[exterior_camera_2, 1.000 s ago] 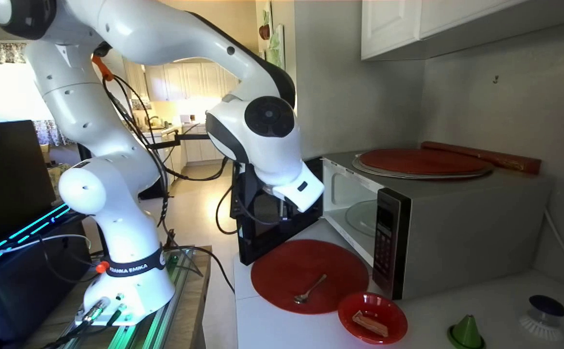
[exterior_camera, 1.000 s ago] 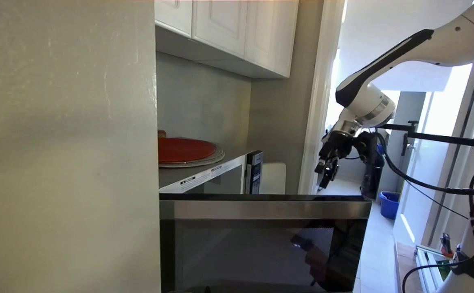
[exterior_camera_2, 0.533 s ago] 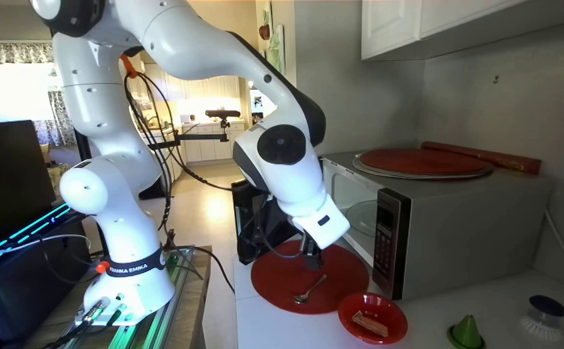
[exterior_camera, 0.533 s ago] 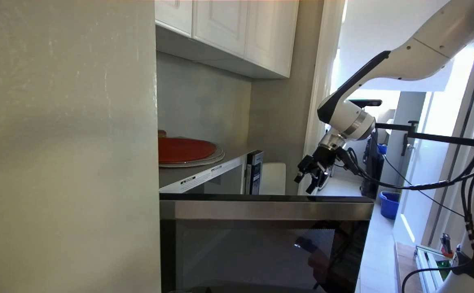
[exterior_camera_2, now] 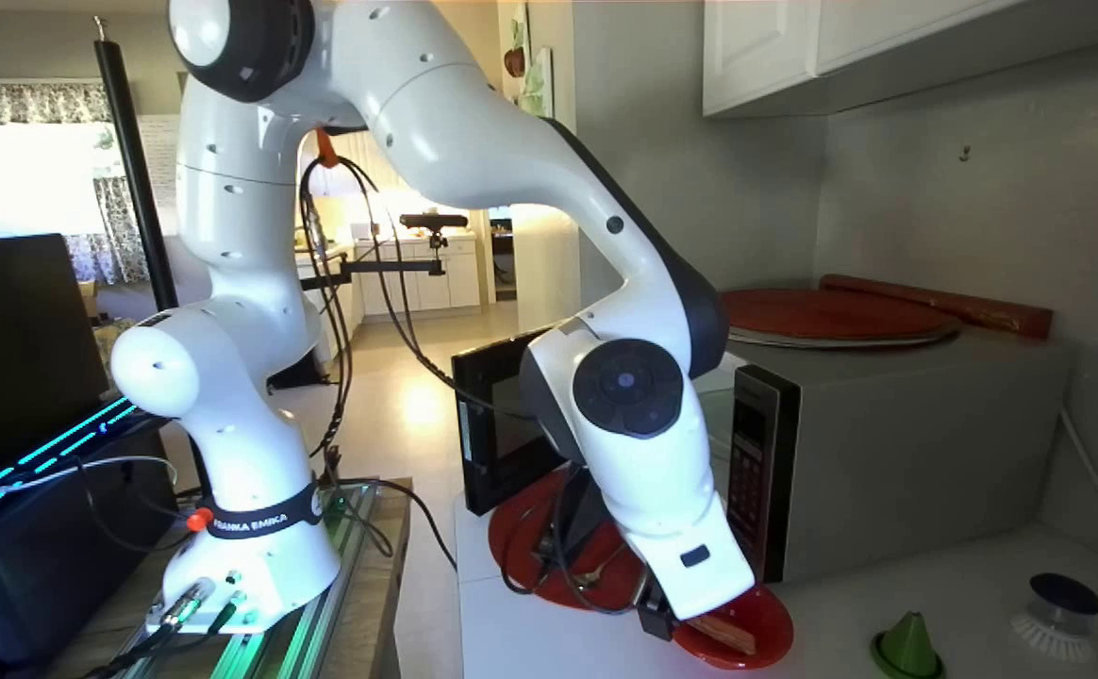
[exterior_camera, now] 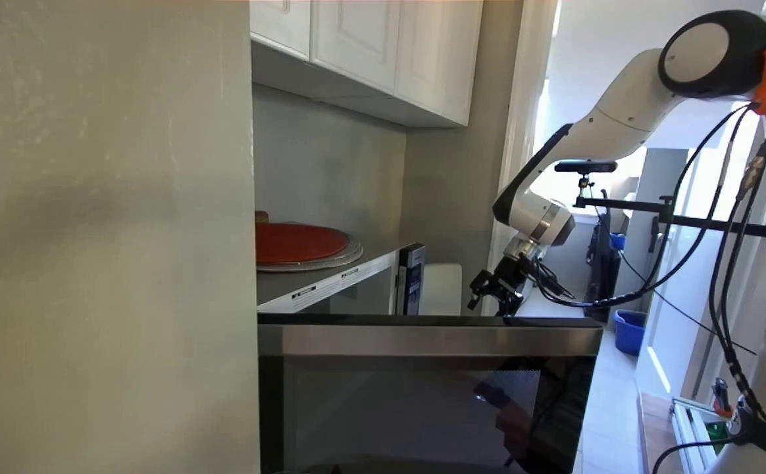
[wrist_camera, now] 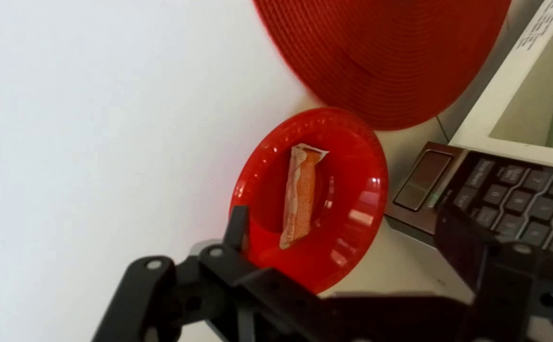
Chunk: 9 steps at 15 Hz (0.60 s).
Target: Open the microwave oven the place the red bowl inside the oven.
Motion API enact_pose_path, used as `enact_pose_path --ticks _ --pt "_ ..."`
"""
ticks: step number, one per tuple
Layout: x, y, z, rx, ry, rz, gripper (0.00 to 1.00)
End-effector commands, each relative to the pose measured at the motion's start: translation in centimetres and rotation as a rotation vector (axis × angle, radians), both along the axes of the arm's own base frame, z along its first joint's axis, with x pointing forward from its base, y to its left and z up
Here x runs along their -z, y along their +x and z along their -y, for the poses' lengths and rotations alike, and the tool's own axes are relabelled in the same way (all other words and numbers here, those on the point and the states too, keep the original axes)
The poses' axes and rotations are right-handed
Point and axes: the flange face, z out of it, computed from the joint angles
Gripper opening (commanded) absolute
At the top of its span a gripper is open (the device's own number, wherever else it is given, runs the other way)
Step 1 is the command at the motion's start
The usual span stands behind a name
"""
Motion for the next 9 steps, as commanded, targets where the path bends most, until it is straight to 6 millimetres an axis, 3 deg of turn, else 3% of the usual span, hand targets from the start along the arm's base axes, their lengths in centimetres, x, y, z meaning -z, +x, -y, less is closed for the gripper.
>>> enact_pose_path --ticks 1,6,9 --pt "0.4 0.3 0.2 0.002 0.0 -0.008 1.0" --pt "0.5 0.7 0.2 0.005 0.001 -0.011 1.0" --pt "1.8 0.5 0.5 0.02 0.012 -0.027 1.0"
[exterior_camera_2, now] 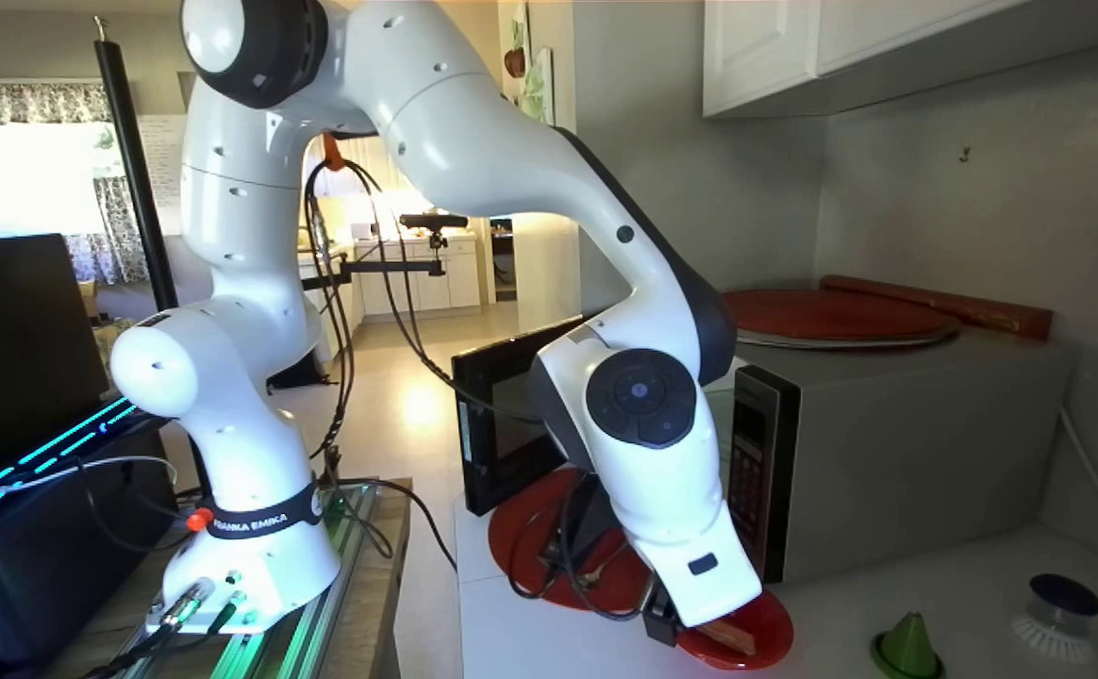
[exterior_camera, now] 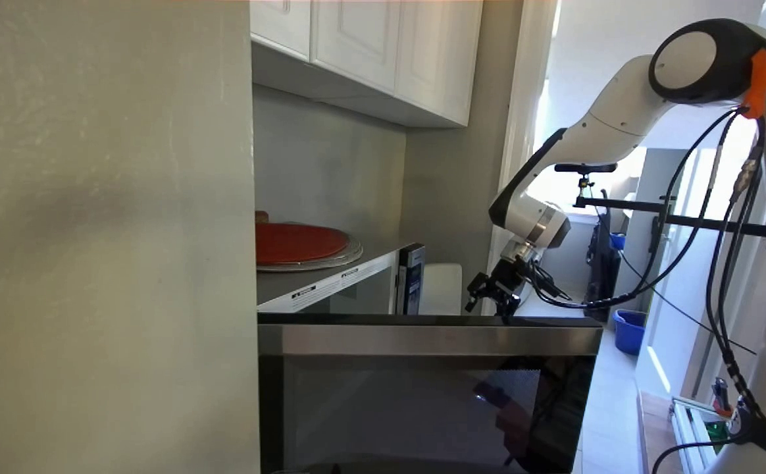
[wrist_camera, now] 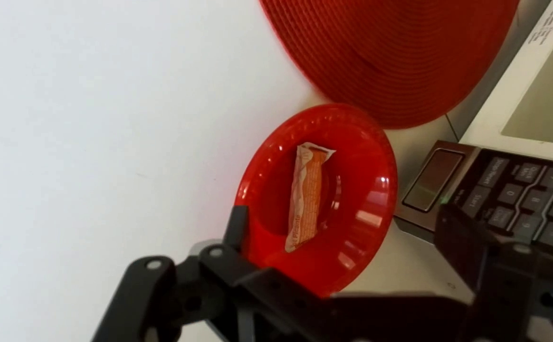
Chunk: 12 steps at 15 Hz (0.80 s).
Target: Open the microwave oven the place the red bowl inside the oven.
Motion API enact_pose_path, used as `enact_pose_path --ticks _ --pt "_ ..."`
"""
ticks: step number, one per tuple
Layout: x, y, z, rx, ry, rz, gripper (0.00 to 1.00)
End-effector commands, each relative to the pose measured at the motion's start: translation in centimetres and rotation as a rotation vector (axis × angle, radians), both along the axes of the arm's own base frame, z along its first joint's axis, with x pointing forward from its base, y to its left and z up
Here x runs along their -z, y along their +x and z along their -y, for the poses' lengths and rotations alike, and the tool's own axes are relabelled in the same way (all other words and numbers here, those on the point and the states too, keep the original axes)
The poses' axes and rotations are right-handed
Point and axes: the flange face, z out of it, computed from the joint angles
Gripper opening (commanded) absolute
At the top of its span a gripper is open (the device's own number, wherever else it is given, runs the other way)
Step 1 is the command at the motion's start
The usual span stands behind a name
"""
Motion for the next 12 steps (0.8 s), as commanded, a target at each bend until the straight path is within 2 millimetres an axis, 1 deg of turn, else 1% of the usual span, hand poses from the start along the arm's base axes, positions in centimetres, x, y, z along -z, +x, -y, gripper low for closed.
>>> enact_pose_path --ticks 1,8,12 --pt "1.3 -0.2 0.5 0.022 0.009 -0.011 1.0" --pt "3.4 -1.1 1.8 0.066 0.056 -0.024 1.0" --pt "4.9 -1.0 1.7 0.094 0.093 -0.025 1.0"
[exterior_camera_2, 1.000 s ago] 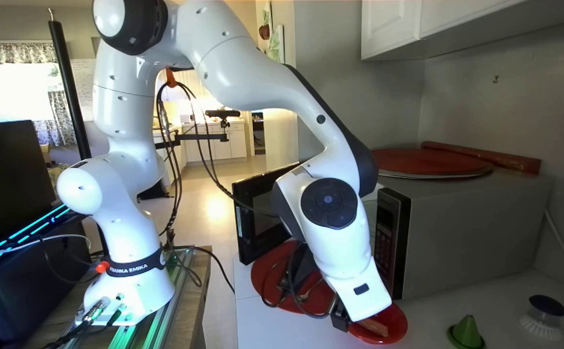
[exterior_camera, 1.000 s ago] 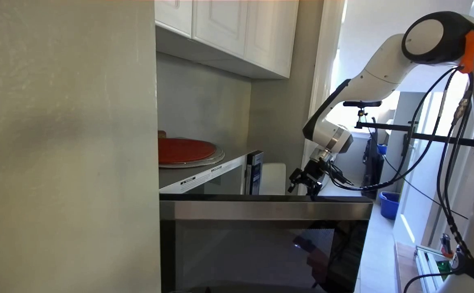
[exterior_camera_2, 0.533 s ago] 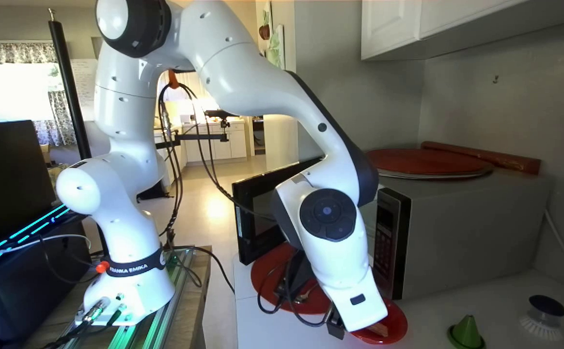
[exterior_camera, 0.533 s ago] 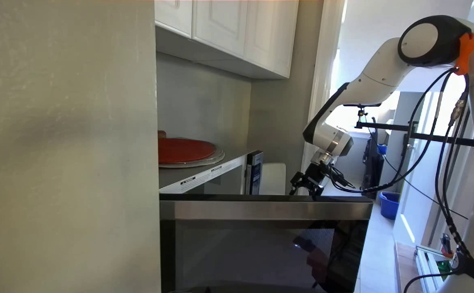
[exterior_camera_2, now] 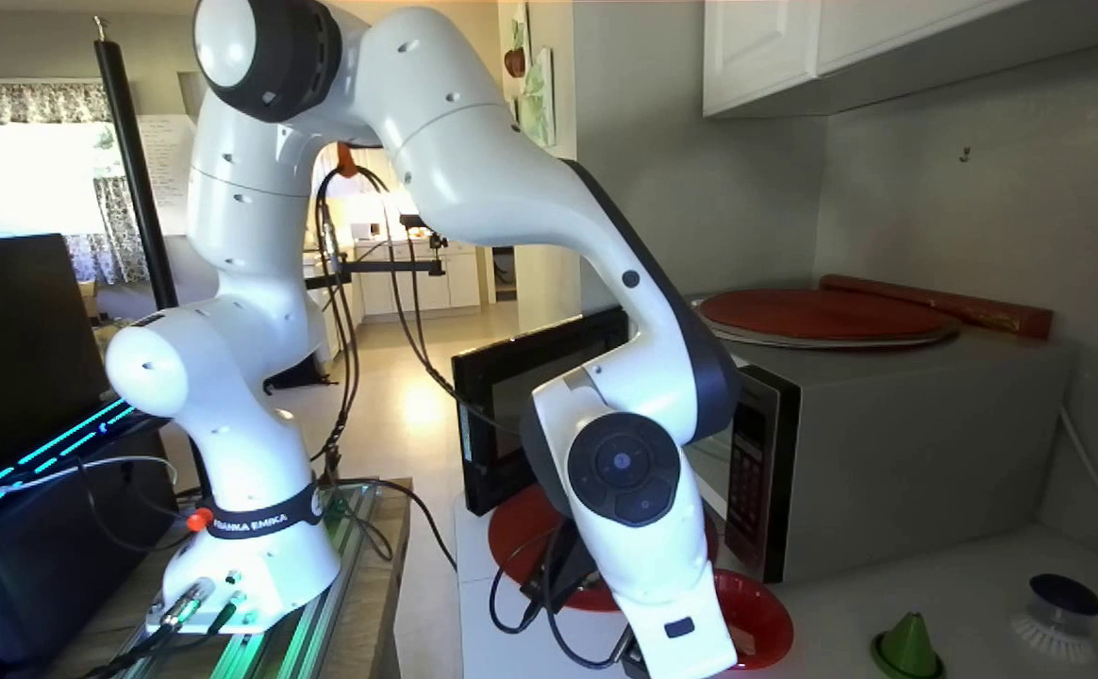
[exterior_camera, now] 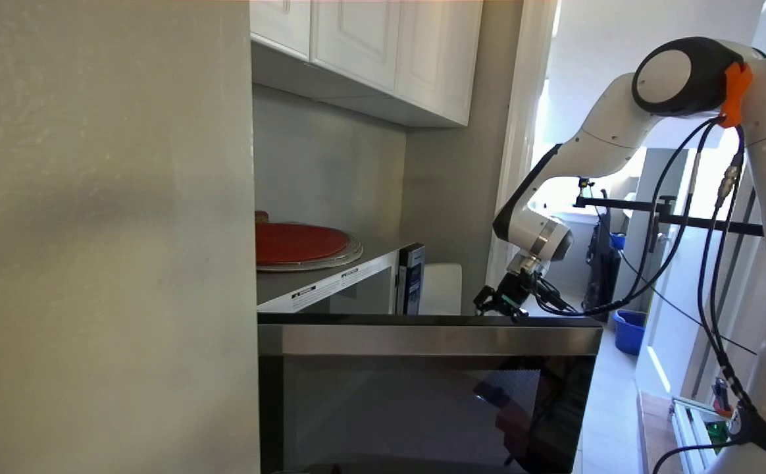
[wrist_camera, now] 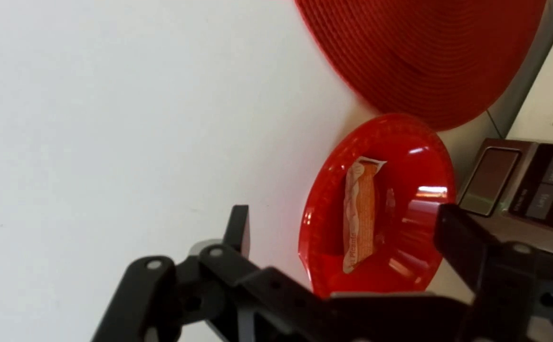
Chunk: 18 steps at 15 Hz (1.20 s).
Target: Open the microwave oven the place the red bowl inside the oven.
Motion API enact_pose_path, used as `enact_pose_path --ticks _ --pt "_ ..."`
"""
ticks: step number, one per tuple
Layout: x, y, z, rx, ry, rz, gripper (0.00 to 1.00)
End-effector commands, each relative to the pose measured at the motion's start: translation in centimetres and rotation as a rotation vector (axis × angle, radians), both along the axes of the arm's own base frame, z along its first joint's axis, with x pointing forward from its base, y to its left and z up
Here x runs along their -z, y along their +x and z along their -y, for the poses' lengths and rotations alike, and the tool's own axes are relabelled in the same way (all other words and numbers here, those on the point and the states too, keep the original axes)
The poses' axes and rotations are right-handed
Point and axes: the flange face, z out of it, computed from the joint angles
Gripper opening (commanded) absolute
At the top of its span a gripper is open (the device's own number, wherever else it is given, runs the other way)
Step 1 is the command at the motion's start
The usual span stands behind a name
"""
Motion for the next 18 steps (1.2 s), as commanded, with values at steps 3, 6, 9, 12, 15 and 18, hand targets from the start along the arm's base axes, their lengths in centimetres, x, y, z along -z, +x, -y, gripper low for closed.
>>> enact_pose_path --ticks 3,6,9,12,15,18 --pt "1.9 1.6 0.0 0.027 0.055 0.043 0.81" --pt "2.3 2.5 -0.1 0.027 0.065 0.062 0.7" --pt "2.8 3.1 -0.1 0.029 0.071 0.074 0.74" --pt "3.4 3.3 -0.1 0.025 0.08 0.077 0.76" --pt "3.6 3.3 -0.2 0.02 0.09 0.081 0.75" --pt "3.1 3.4 0.1 0.023 0.107 0.102 0.72"
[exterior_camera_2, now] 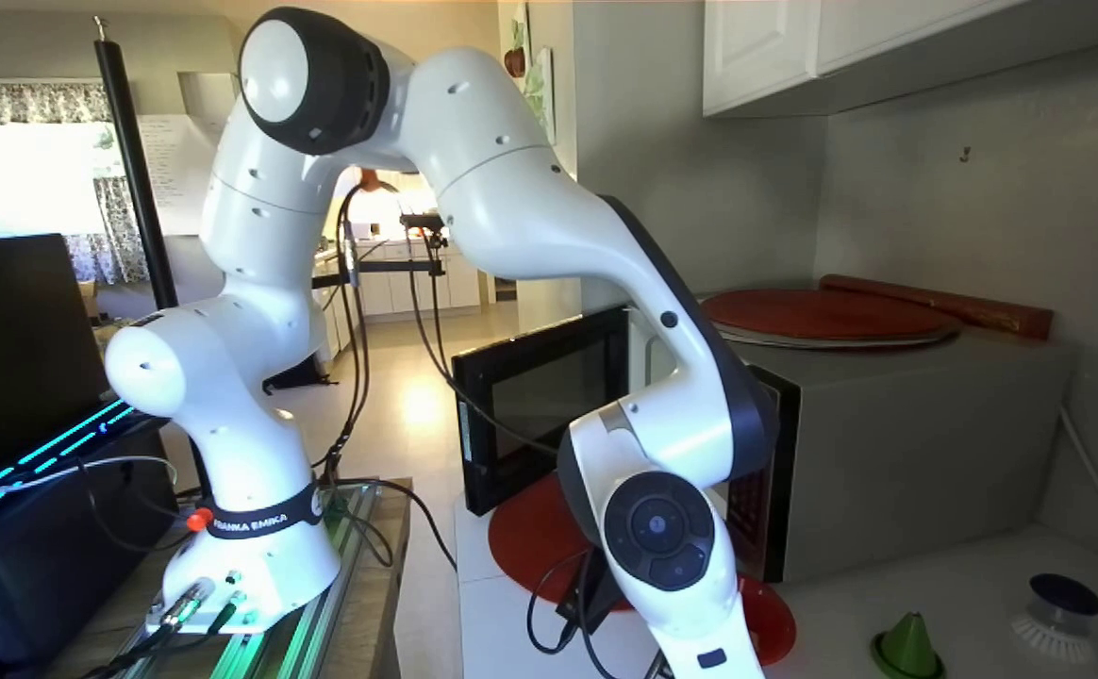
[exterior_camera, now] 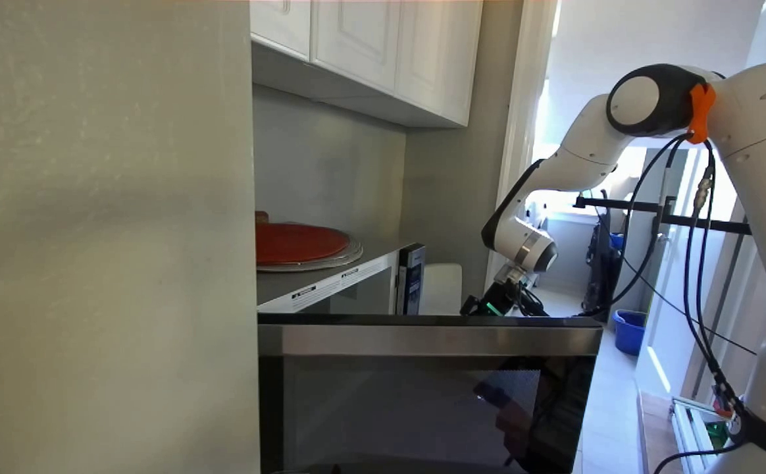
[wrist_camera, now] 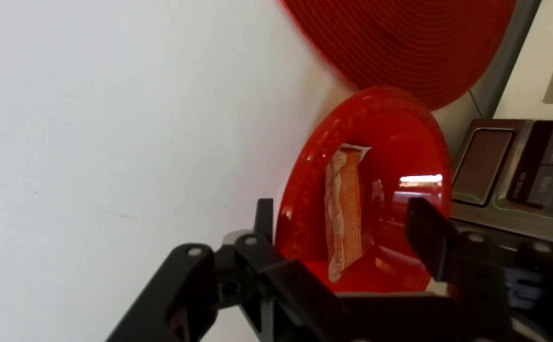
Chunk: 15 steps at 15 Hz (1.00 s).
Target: Open the microwave oven the place the red bowl inside the oven.
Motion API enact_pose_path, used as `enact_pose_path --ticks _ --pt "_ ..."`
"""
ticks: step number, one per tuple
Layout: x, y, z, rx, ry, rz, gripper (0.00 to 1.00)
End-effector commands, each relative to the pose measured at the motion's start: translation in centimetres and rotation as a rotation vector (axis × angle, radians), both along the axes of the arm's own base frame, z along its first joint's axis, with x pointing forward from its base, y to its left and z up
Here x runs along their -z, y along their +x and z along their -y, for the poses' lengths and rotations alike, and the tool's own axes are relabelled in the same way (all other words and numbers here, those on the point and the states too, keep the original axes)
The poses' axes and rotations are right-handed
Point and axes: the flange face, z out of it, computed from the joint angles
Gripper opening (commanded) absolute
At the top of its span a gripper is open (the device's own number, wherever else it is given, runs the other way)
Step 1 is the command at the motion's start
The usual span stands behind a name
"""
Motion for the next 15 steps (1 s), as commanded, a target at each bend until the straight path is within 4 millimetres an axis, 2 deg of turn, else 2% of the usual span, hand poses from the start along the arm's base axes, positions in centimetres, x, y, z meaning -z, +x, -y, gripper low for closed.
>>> enact_pose_path --ticks 1,11,12,13,14,15 --pt "-0.5 0.3 0.6 0.011 0.039 0.058 0.7" --pt "-3.4 0.1 2.6 0.023 0.099 0.141 0.63" --pt "-3.7 0.1 2.6 0.024 0.105 0.151 0.52" --pt "-3.9 0.1 2.7 0.025 0.111 0.157 0.5" --pt "-4.1 0.1 2.6 0.026 0.116 0.166 0.37" --pt "-4.3 0.2 2.6 0.024 0.119 0.172 0.28"
